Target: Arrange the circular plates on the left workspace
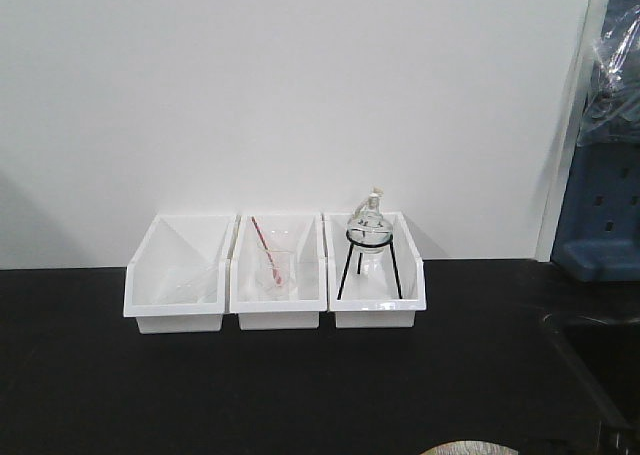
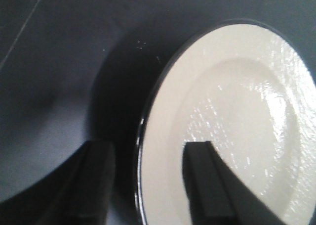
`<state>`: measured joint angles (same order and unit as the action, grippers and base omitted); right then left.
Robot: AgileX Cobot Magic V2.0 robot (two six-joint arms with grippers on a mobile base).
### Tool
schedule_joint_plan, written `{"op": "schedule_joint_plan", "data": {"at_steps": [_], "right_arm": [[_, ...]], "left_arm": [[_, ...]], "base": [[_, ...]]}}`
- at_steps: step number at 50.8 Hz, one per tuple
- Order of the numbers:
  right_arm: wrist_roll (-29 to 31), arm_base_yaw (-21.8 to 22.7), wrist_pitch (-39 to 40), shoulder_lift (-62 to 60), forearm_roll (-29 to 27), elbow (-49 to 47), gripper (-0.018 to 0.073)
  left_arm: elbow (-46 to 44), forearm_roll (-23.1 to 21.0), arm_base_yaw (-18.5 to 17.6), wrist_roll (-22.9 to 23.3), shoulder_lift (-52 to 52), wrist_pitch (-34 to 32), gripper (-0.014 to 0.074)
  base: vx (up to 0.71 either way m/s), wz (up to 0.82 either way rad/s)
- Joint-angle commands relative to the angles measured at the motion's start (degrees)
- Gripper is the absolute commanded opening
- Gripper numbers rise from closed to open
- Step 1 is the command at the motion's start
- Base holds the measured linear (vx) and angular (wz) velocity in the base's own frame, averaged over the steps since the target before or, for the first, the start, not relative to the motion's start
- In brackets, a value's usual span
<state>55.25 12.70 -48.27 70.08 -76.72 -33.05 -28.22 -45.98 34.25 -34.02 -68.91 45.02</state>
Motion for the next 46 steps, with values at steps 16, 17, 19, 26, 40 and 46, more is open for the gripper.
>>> {"op": "schedule_joint_plan", "data": {"at_steps": [16, 17, 19, 26, 40, 46], "right_arm": [[0.8, -0.2, -2.7, -0.9, -3.0, -1.6, -0.0001], [0.8, -0.2, -2.7, -0.9, -3.0, -1.6, -0.0001], [0.8, -0.2, -2.7, -0.9, -3.2, -1.6, -0.0001], [0.8, -0.2, -3.0, -0.9, -3.5, -1.6, -0.0001], [0.8, -0.2, -3.0, -0.9, -3.4, -1.6, -0.0001], [0.8, -0.2, -3.0, -0.9, -3.4, -1.6, -0.0001]], "left_arm": [[-1.7, -16.1, 0.2, -15.2, -14.7, 5.3, 0.0421], [-1.7, -16.7, 0.2, -15.5, -15.1, 5.7, 0.0416], [-1.7, -18.1, 0.2, -16.9, -16.5, 6.7, 0.0397], [-1.7, -20.5, 0.0, -18.5, -20.0, 9.2, 0.0297], [-1.7, -32.2, -0.2, -25.5, -20.7, 18.7, -0.0007], [-1.8, -42.1, -3.4, -27.0, -20.7, 20.4, -0.0006]], "base": [[0.00, 0.00], [0.00, 0.00], [0.00, 0.00], [0.00, 0.00], [0.00, 0.00], [0.00, 0.00]]}}
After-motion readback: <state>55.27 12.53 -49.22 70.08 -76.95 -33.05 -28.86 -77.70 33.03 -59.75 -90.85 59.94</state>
